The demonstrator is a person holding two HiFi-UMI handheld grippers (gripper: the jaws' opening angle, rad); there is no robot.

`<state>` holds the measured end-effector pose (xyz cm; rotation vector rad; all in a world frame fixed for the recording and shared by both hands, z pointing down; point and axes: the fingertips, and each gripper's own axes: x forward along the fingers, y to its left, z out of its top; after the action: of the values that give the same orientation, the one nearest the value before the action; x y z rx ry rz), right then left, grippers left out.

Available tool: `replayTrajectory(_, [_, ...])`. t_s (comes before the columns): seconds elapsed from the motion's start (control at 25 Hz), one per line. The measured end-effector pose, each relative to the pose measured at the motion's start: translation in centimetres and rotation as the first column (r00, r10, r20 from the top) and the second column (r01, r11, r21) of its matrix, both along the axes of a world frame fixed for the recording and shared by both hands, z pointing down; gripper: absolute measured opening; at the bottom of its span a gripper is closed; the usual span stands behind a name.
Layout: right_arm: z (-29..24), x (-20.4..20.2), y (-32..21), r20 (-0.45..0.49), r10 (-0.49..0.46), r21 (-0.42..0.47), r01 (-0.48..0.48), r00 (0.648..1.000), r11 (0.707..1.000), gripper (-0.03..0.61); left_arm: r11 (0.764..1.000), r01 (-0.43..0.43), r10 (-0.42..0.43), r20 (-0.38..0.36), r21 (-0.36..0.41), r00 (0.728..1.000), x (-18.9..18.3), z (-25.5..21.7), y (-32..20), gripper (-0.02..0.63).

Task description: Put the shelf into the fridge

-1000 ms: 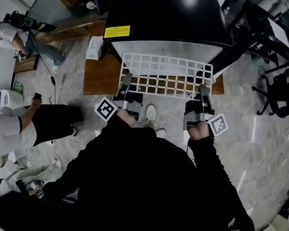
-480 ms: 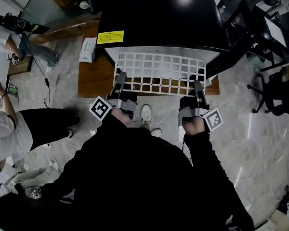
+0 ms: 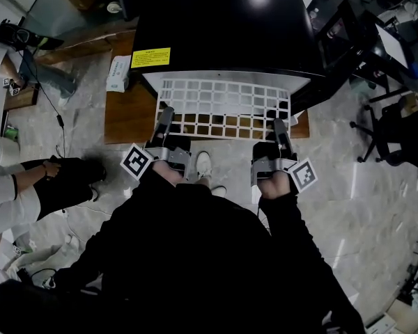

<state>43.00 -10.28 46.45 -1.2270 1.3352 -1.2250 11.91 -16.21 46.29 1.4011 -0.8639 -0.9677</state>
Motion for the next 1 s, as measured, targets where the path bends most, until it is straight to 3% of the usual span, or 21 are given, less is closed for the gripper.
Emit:
replayTrajectory(0.32, [0.3, 0.6, -2.0, 0.018, 0.024, -0.018, -0.024, 1.000, 1.000, 0.031, 1.000, 0.015, -0.015, 0.011, 0.001, 1.000, 0.1, 0.2, 0.3, 0.032])
replayTrajectory(1.0, [0.3, 1.3, -8.3, 0.026, 0.066, -0.031, -0.066, 0.997, 0.997, 0.031, 0.991, 0.131, -0.131, 0.067, 0.002, 0.989, 0.5, 0.0, -5.9, 0.032])
